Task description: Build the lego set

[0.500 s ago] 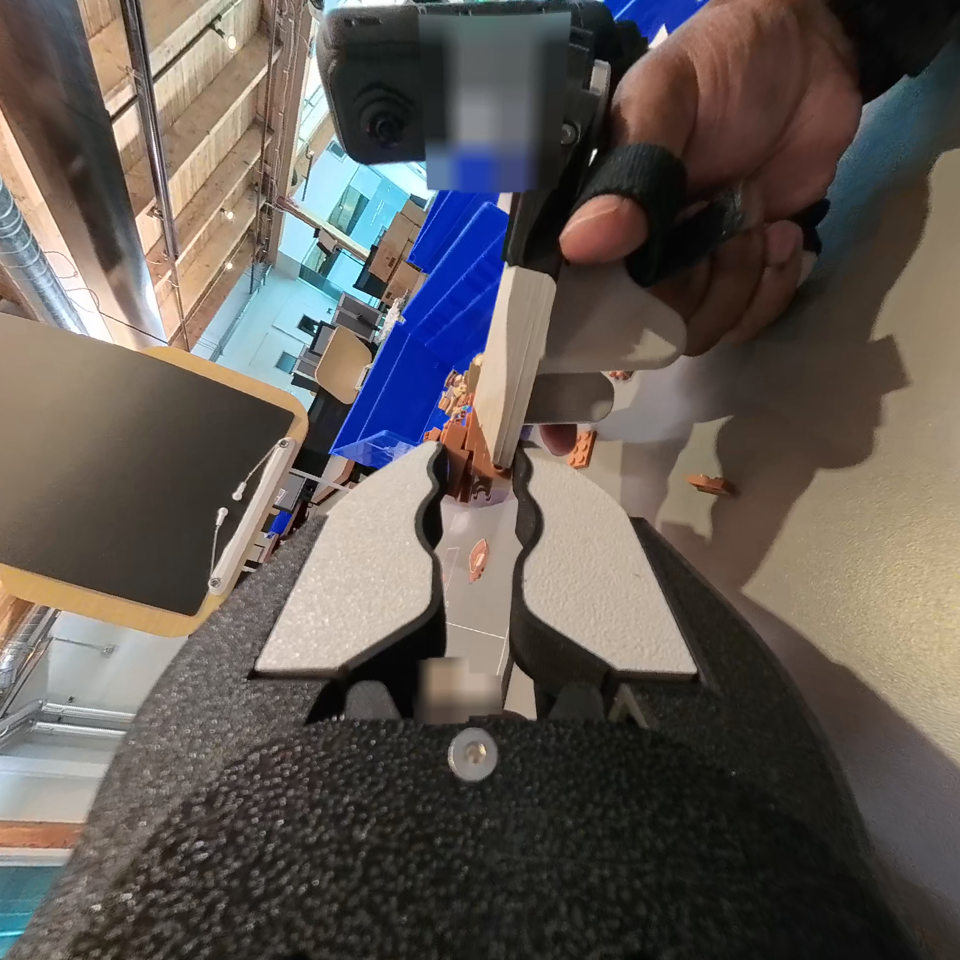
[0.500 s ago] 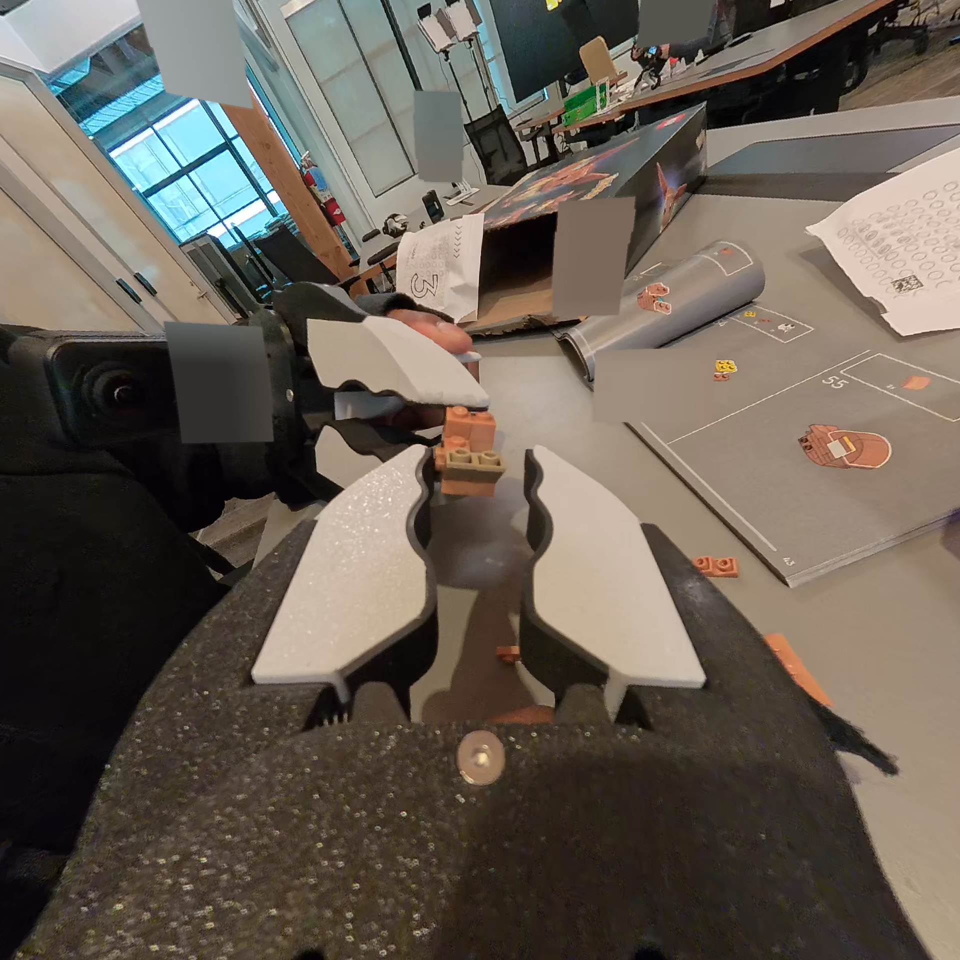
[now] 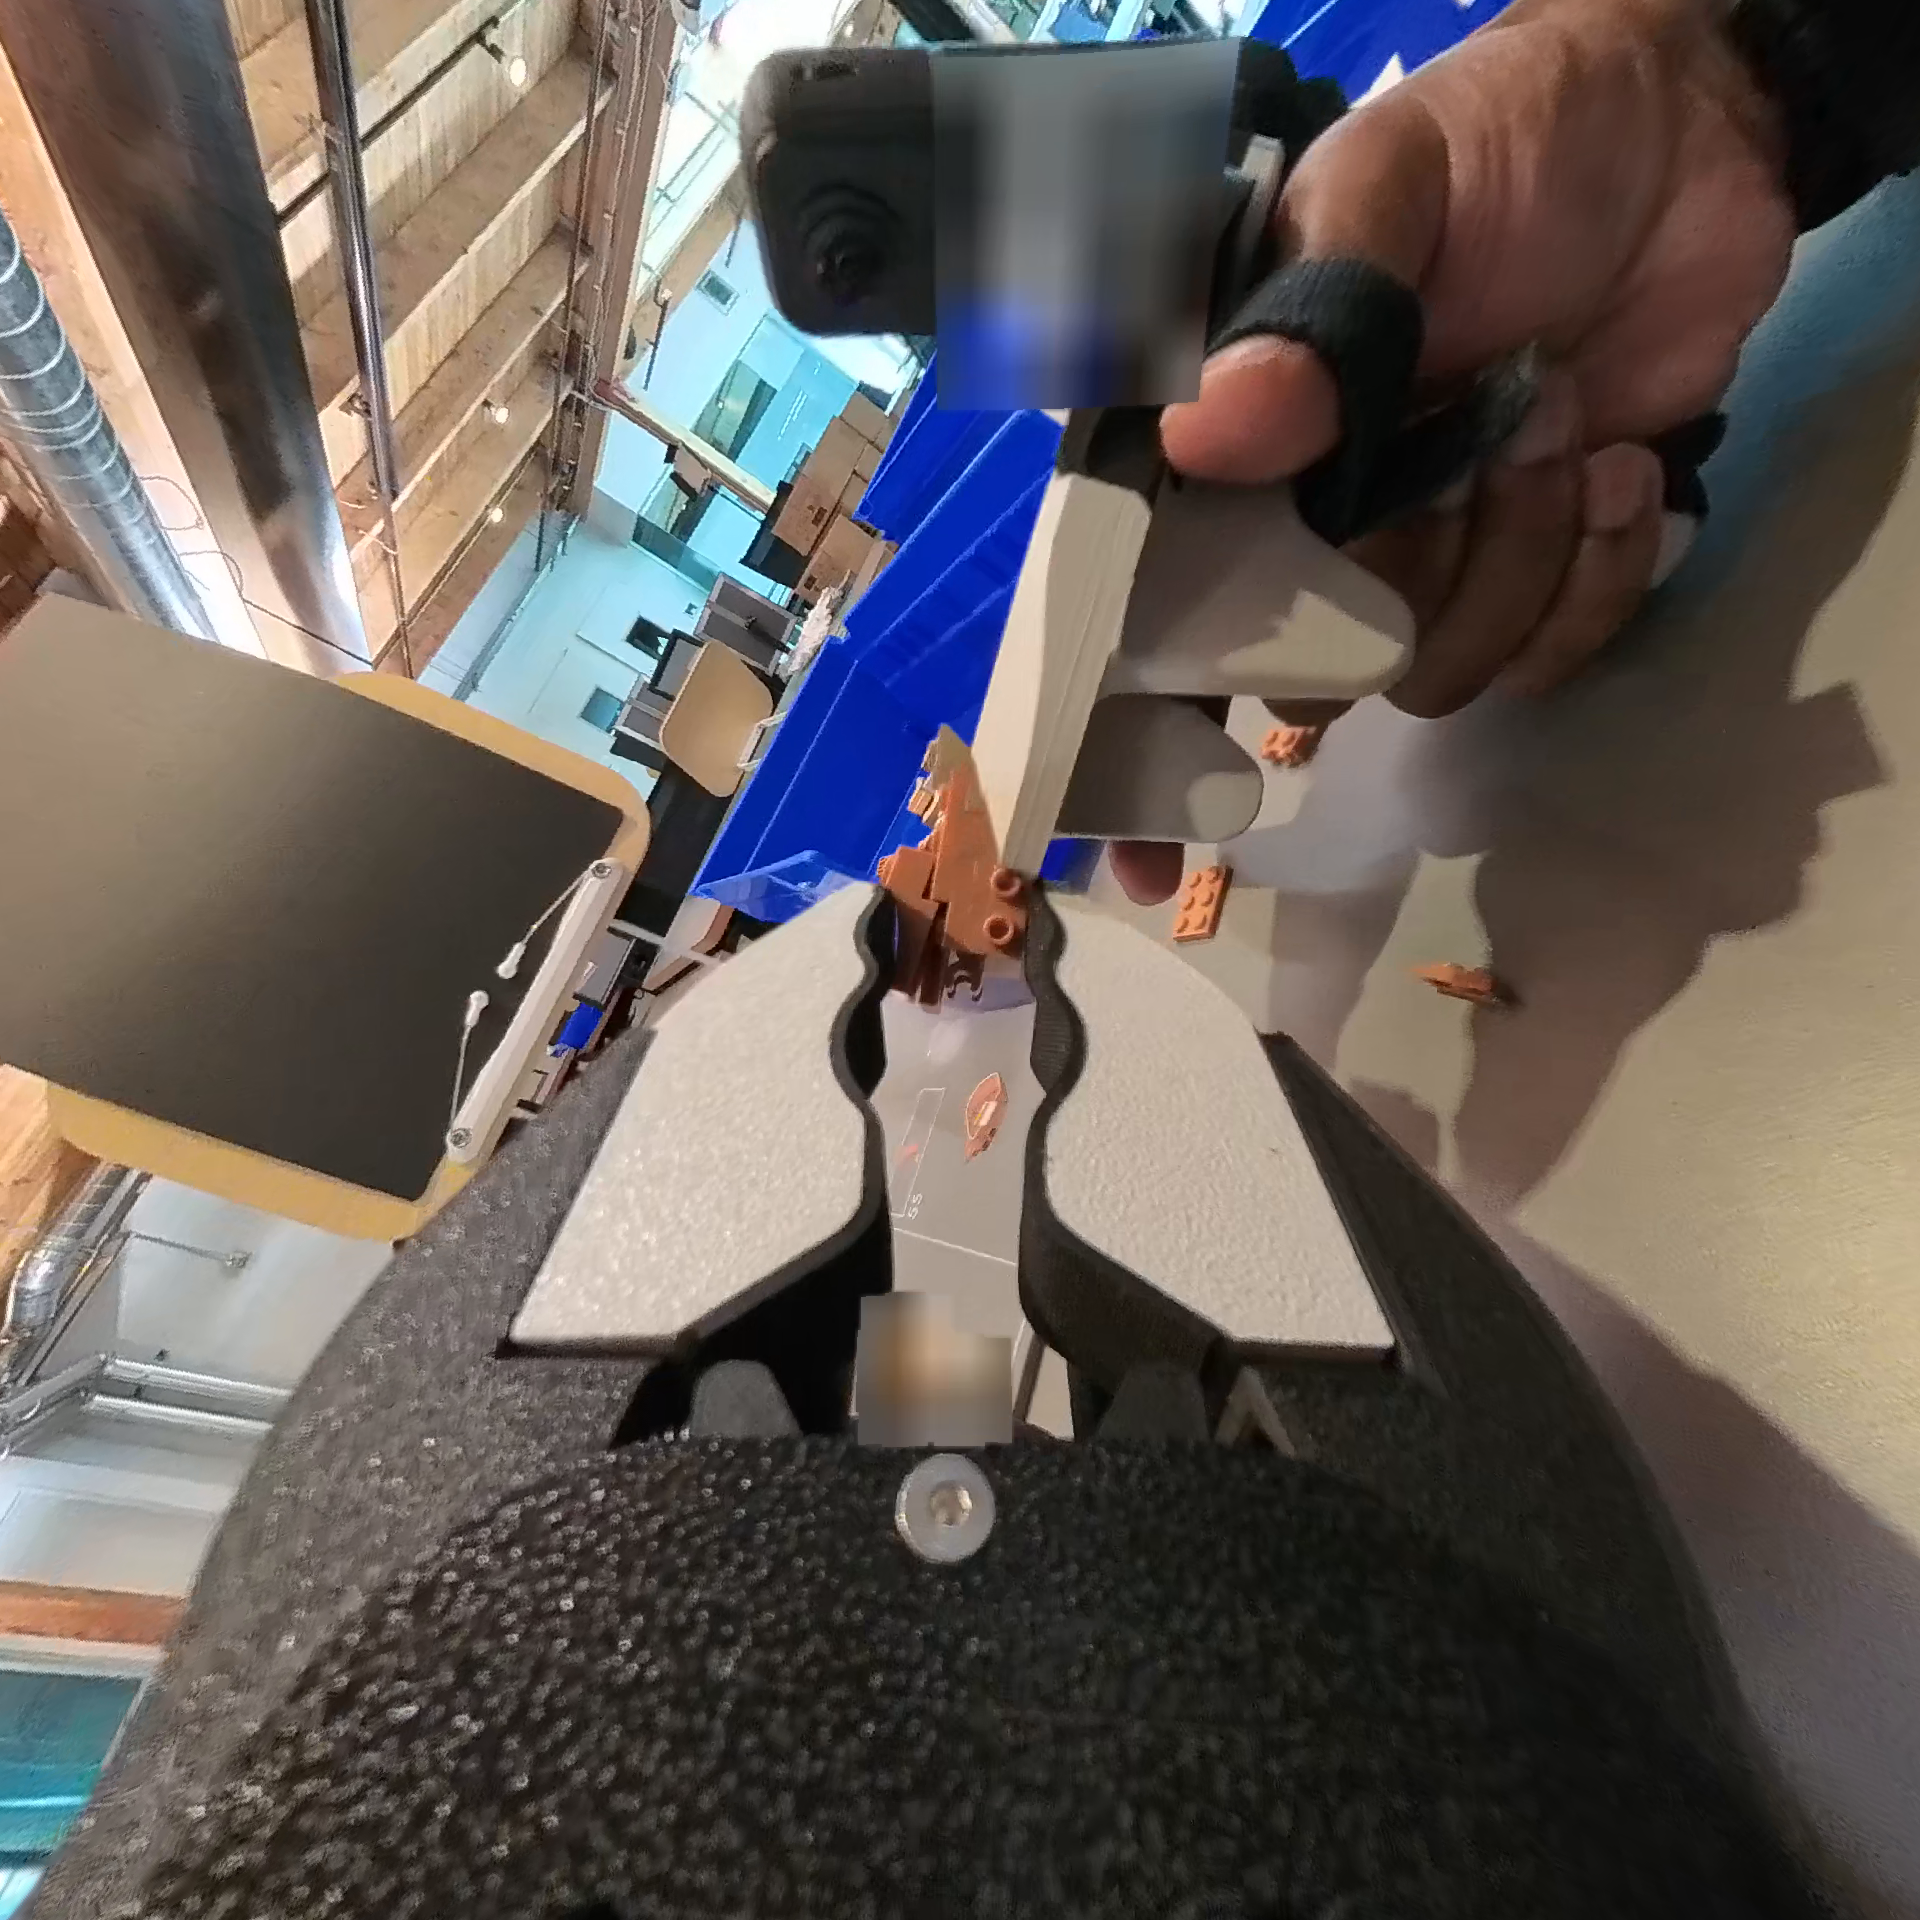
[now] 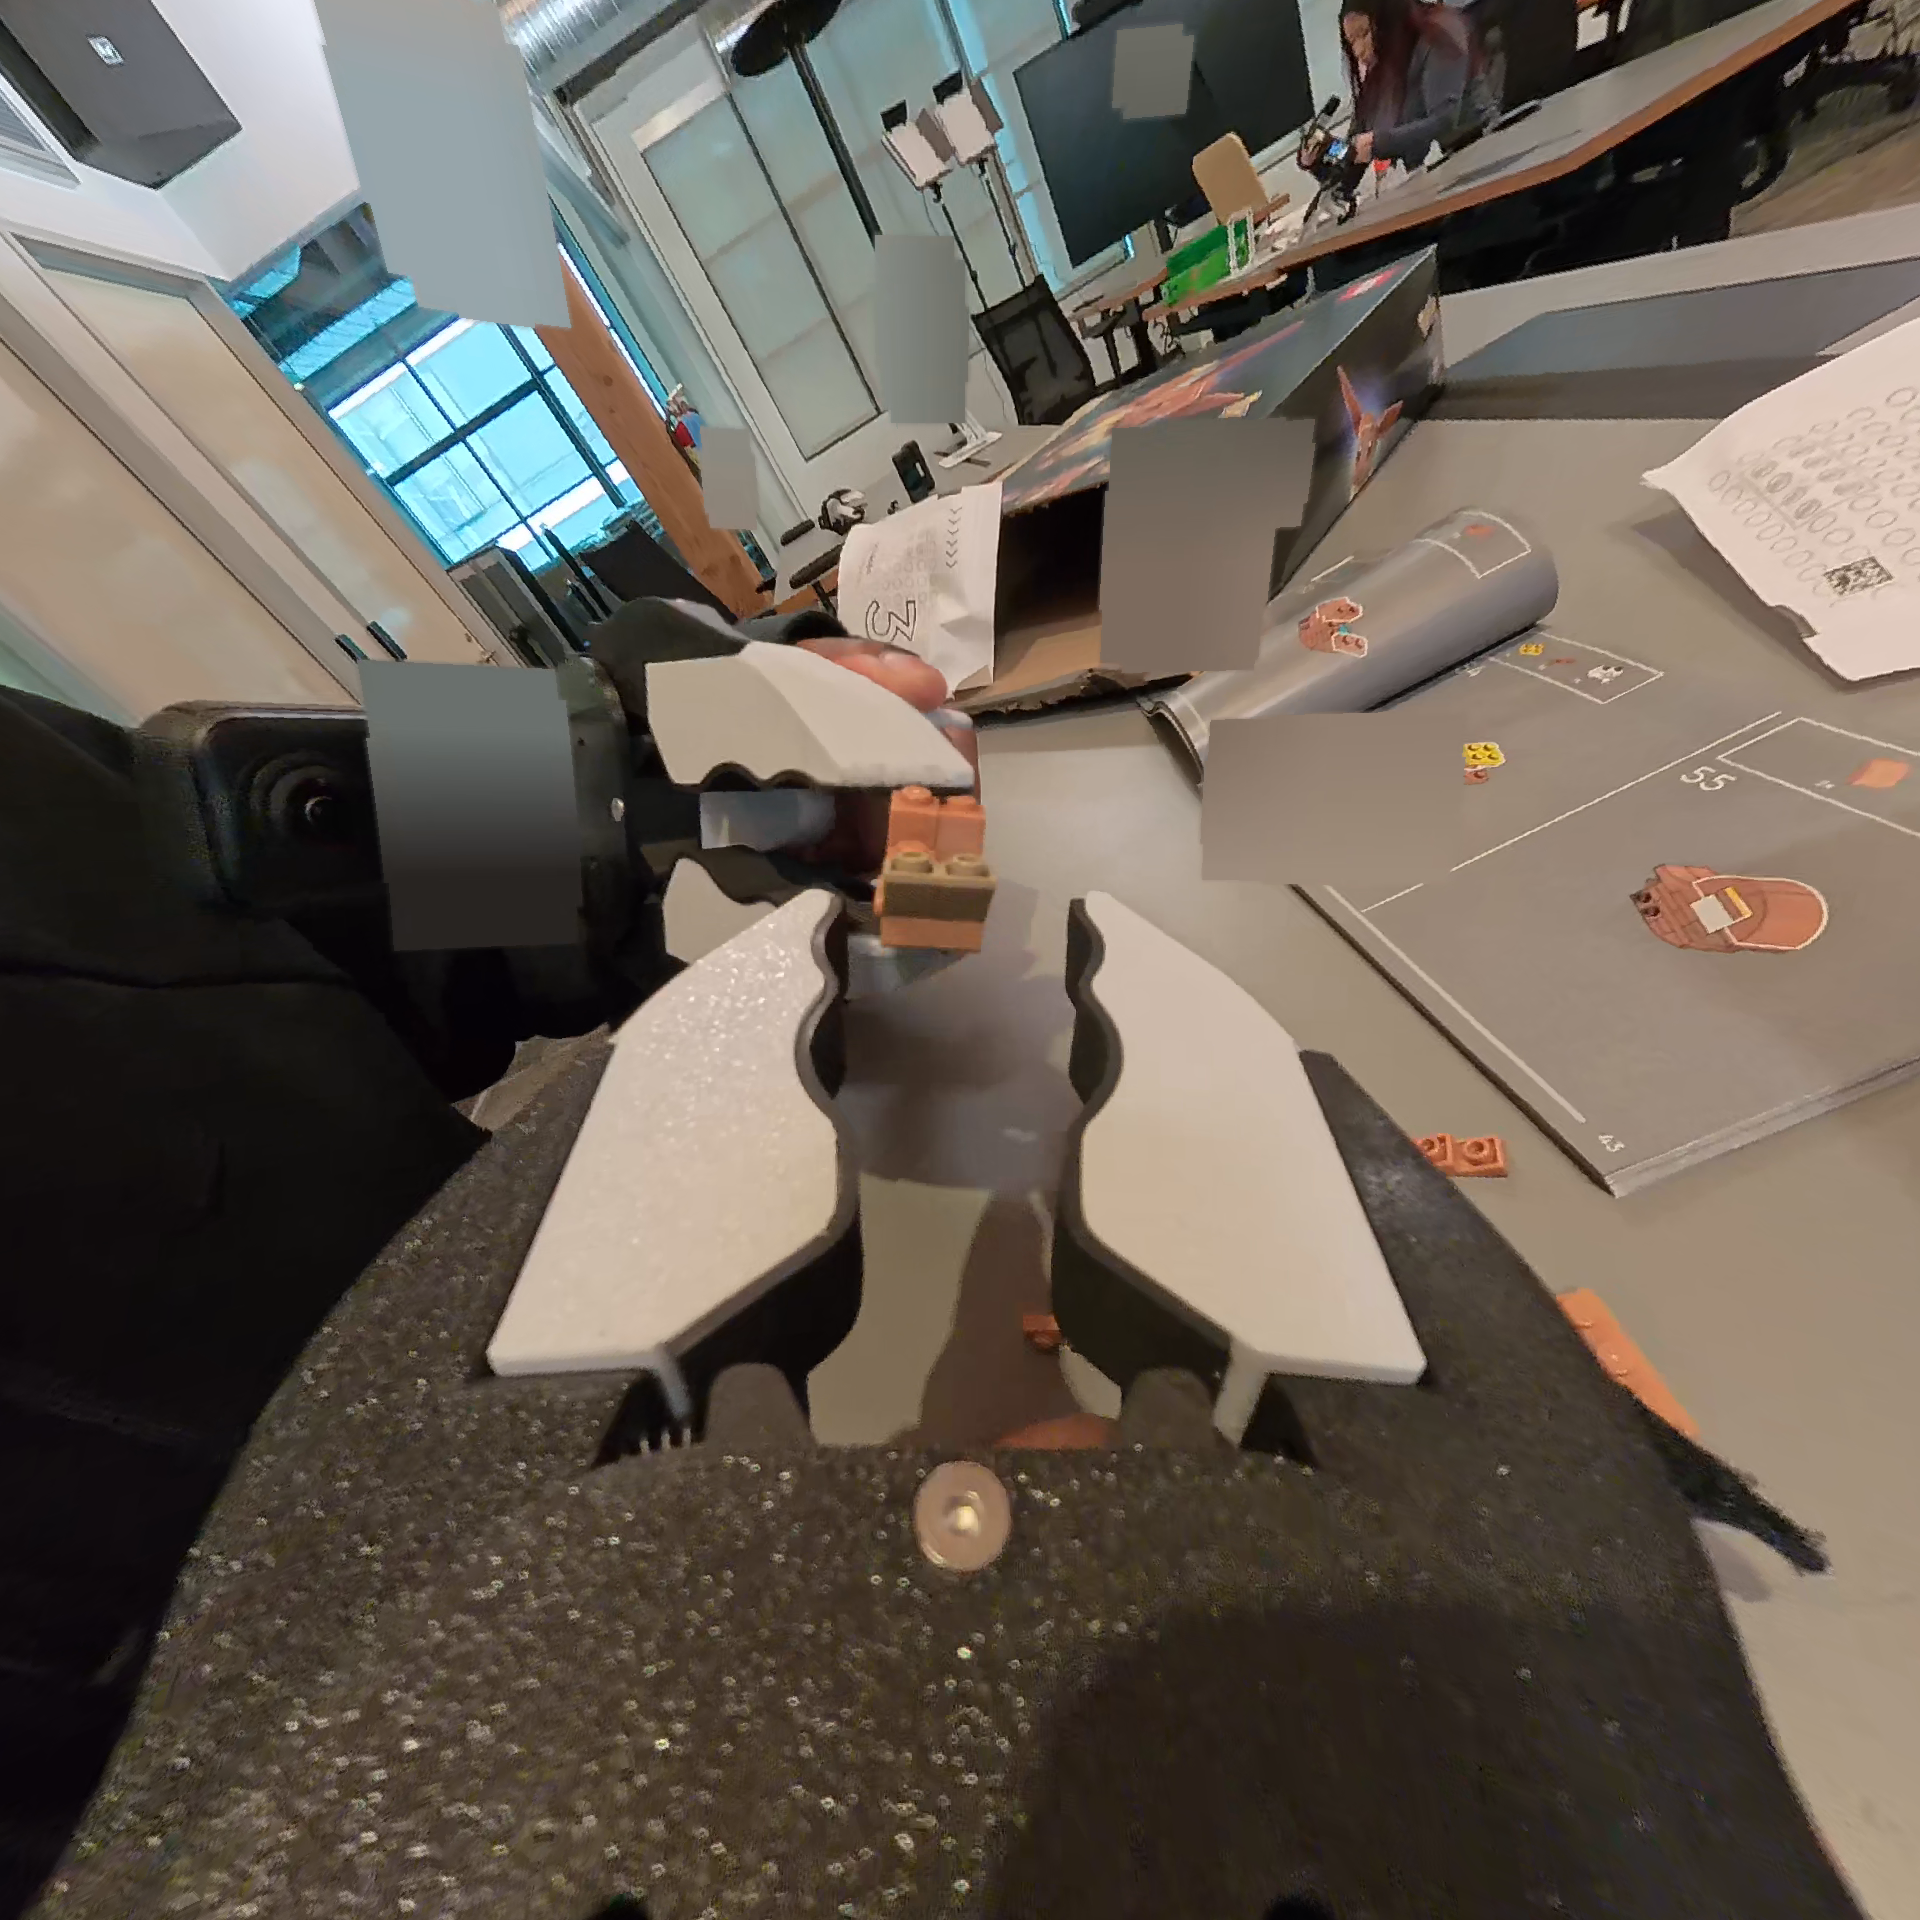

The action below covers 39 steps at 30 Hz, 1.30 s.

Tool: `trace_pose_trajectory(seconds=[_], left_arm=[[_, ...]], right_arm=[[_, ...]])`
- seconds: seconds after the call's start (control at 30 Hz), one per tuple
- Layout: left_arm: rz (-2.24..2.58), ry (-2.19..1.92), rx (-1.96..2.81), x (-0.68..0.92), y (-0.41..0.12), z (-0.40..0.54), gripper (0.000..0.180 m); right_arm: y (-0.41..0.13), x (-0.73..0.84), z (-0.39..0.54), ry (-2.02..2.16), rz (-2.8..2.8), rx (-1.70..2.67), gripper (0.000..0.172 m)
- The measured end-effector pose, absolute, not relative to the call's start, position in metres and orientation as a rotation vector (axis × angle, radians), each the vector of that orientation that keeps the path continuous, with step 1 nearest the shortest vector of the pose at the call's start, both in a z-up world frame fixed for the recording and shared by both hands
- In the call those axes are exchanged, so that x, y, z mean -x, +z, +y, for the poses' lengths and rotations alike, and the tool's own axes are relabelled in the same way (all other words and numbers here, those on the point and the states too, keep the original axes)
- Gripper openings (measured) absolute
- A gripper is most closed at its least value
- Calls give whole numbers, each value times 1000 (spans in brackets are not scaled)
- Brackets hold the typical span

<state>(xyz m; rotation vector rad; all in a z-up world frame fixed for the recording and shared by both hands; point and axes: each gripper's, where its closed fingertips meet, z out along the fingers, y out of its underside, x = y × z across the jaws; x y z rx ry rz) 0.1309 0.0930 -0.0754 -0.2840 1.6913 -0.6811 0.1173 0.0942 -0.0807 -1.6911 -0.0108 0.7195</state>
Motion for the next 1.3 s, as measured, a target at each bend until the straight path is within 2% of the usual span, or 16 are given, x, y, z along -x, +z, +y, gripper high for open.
trace_pose_trajectory(seconds=[0.43,0.73,1.3], left_arm=[[1744,-644,267,-134,-86,93,24],[1762,-587,233,-134,-91,91,24],[1696,-463,265,-140,-85,93,24]], right_arm=[[-87,-113,96,741,-19,1731,42],[-93,-117,96,722,-3,1777,21],[-88,-123,99,673,60,1705,18]])
